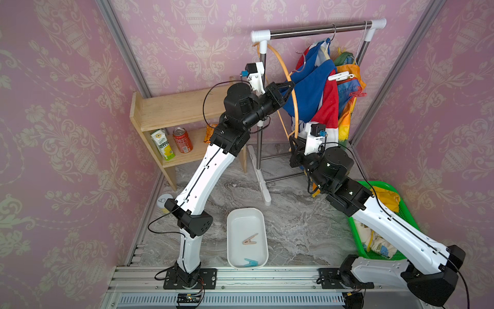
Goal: Remove the clothespins securing jackets to the hanger
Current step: Adjust the hanger, then place the hanger on the clothesline.
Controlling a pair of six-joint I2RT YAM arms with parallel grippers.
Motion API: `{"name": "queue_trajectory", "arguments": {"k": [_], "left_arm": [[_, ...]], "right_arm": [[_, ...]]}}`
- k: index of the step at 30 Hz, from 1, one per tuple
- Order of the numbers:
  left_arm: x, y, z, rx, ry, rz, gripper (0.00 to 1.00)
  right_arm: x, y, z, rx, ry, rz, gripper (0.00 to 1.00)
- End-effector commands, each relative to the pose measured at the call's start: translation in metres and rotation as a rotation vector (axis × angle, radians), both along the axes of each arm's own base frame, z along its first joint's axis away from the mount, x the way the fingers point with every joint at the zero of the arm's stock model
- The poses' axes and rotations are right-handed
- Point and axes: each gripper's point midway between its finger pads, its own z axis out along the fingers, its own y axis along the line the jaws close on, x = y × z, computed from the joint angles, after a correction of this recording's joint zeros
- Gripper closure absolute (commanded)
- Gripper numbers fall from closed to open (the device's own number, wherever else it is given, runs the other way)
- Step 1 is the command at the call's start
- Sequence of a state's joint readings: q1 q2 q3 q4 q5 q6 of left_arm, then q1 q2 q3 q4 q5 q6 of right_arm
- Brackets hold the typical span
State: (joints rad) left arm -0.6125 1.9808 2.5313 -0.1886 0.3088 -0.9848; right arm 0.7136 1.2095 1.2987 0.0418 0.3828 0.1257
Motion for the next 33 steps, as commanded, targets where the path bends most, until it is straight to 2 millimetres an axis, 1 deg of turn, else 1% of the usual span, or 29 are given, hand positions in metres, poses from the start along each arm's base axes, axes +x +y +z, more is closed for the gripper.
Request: {"name": "queue_trajectory", "arguments": {"k": [1,3,4,6,7,9,10,11,16,20,21,24,29,33], "left_arm": [[-0.013,0.000,0.015,-0.016,-0.045,-0.044,0.91],[-0.013,0.001,0.017,-0.005,-0.062,-0.039,0.68],[-0.015,0.002,0.019,0.001,-0.069,-0.036,0.62],[-0.017,0.002,0.020,0.016,-0.079,-0.034,0.55],[-0.018,0.003,0.021,0.020,-0.083,-0.037,0.38],[-0.020,0.004,0.023,0.025,-0.094,-0.036,0.19],[-0.022,0.004,0.024,0.025,-0.100,-0.039,0.04],[-0.023,0.004,0.025,0.029,-0.106,-0.040,0.01],[-0.030,0.009,0.025,0.068,-0.118,-0.028,0.01],[-0.042,0.014,0.022,0.119,-0.145,-0.030,0.01],[-0.043,0.015,0.018,0.136,-0.143,-0.021,0.01],[-0.051,0.023,0.012,0.182,-0.164,0.011,0.01],[-0.072,0.038,0.016,0.202,-0.236,0.029,0.01],[-0.086,0.053,0.014,0.227,-0.271,0.067,0.01]], "right_arm": [[-0.004,-0.017,0.038,0.041,-0.075,-0.047,1.00],[-0.005,-0.015,0.045,0.005,-0.085,-0.032,1.00],[-0.005,-0.015,0.049,-0.012,-0.090,-0.026,1.00],[-0.003,-0.012,0.054,-0.054,-0.095,-0.019,1.00],[-0.003,-0.012,0.058,-0.062,-0.103,-0.016,1.00],[-0.002,-0.011,0.065,-0.070,-0.116,-0.014,1.00],[-0.001,-0.011,0.069,-0.069,-0.121,-0.018,1.00],[0.001,-0.012,0.072,-0.070,-0.126,-0.022,1.00],[0.017,-0.011,0.078,-0.099,-0.109,-0.025,1.00],[0.034,-0.012,0.080,-0.112,-0.095,-0.042,1.00],[0.039,-0.013,0.080,-0.117,-0.090,-0.050,1.00],[0.053,-0.013,0.081,-0.129,-0.078,-0.053,1.00],[0.074,-0.007,0.081,-0.142,-0.066,-0.055,1.00],[0.087,0.001,0.080,-0.150,-0.051,-0.041,1.00]]}}
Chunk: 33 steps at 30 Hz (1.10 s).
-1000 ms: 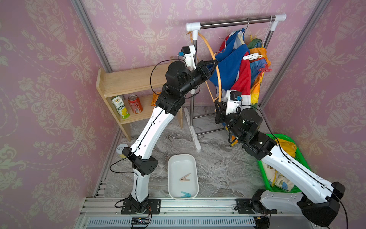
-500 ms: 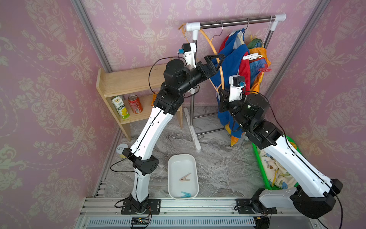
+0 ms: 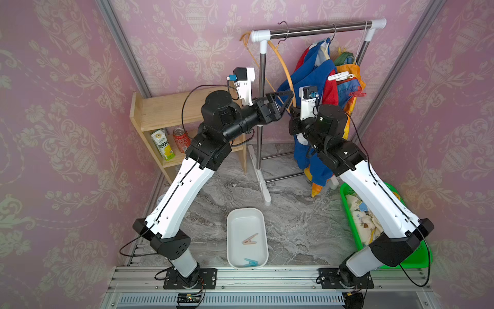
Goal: Remove the clothespins securing jackets to the hanger
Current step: Place the hanger on the clothesline.
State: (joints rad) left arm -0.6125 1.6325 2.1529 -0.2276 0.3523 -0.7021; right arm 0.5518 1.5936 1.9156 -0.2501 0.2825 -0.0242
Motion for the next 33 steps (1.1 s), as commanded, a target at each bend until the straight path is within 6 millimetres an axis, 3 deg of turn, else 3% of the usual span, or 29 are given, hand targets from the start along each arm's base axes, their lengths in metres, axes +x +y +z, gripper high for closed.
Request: {"name": "queue_trajectory", "arguments": {"k": [1,8,15,19,26,29,33], "left_arm": [[-0.018,0.016,0.015,0.013,-0.117,0.042,0.01],[-0.032,0.042,0.015,0.034,-0.148,0.133,0.01],[-0.036,0.052,0.012,0.047,-0.151,0.172,0.01],[-0.037,0.054,0.011,0.050,-0.151,0.177,0.01],[-0.040,0.063,0.007,0.047,-0.147,0.212,0.01],[-0.041,0.063,0.005,0.043,-0.144,0.211,0.01],[-0.040,0.063,0.004,0.038,-0.142,0.210,0.01]], "right_arm": [[0.001,0.005,0.023,0.025,-0.047,0.029,1.00],[0.012,0.010,0.003,0.027,0.002,0.017,1.00],[0.007,0.014,-0.020,-0.005,0.041,0.029,1.00],[0.001,0.023,-0.026,-0.034,0.054,0.049,0.86],[-0.011,0.023,-0.030,-0.021,0.065,0.062,0.84],[-0.018,0.020,-0.029,-0.020,0.069,0.066,0.72],[-0.031,0.018,-0.029,-0.021,0.078,0.082,0.41]]}}
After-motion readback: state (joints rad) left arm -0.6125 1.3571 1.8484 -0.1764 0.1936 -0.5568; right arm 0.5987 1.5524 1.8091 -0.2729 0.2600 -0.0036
